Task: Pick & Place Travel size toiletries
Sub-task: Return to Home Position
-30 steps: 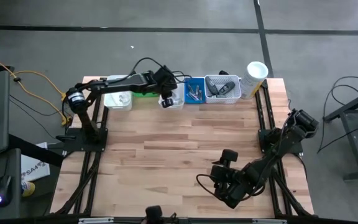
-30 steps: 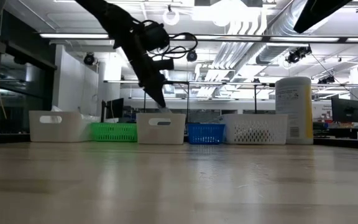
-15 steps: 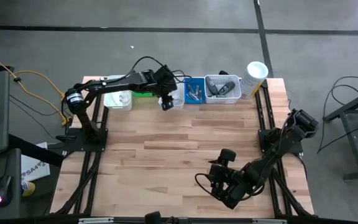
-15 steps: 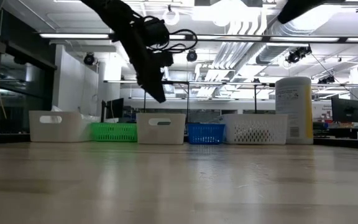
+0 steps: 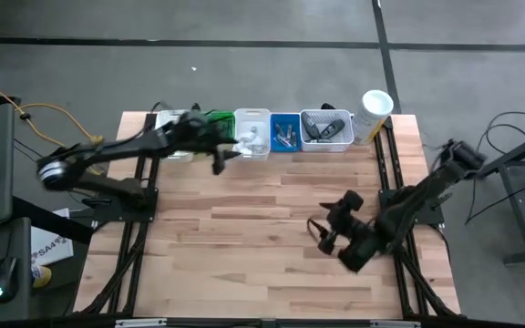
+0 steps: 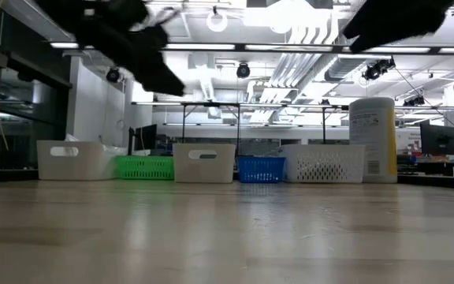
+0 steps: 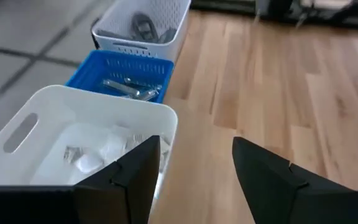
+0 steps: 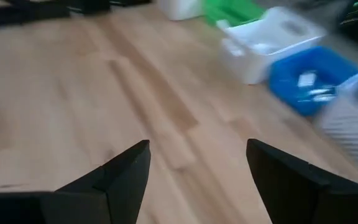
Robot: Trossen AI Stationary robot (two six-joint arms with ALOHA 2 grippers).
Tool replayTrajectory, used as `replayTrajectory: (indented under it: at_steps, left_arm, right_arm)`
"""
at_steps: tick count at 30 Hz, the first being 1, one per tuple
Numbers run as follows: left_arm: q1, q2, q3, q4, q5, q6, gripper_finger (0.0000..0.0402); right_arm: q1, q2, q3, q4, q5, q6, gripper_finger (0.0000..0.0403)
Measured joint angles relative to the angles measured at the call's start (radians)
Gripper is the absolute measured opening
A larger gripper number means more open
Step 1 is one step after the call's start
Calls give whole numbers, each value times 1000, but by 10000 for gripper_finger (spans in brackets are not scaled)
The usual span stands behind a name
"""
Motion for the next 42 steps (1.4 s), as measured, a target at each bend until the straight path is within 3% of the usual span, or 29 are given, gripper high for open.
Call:
replayTrajectory:
  at_steps: [3,6,8,10,12,17,21,27,33,42]
  left_arm:
    - [-2,-176,-163,88,0,-34,203]
    - [-21,-331,-275,131,-4,-54,203]
    - [-35,-408,-326,133,-4,-57,203]
    - [-42,-485,-367,127,-3,-57,203]
    - [-39,-564,-408,144,-6,-58,203]
    - [-39,-784,-536,124,-56,-72,203]
    - [-39,-964,-626,73,-90,-107,203]
    - [-39,-1207,-682,-80,-114,-143,203]
    - [-39,-1199,-679,-129,-201,-143,203]
    - [-39,-1200,-678,-204,-248,-152,203]
  right_arm:
    - [-72,-158,-195,383,-154,-270,260]
    - [-241,-291,-388,837,-512,-591,260]
    - [-402,-347,-475,1017,-761,-710,260]
    - [-559,-389,-523,1044,-904,-767,260]
    - [-689,-423,-547,1034,-963,-793,260]
    - [-881,-503,-611,1039,-1134,-819,260]
    - [-932,-563,-732,1115,-1139,-792,260]
    - [-915,-652,-909,1285,-1091,-751,260]
    - [-908,-775,-948,1215,-1030,-748,260]
    - [-908,-1006,-955,972,-1004,-758,260]
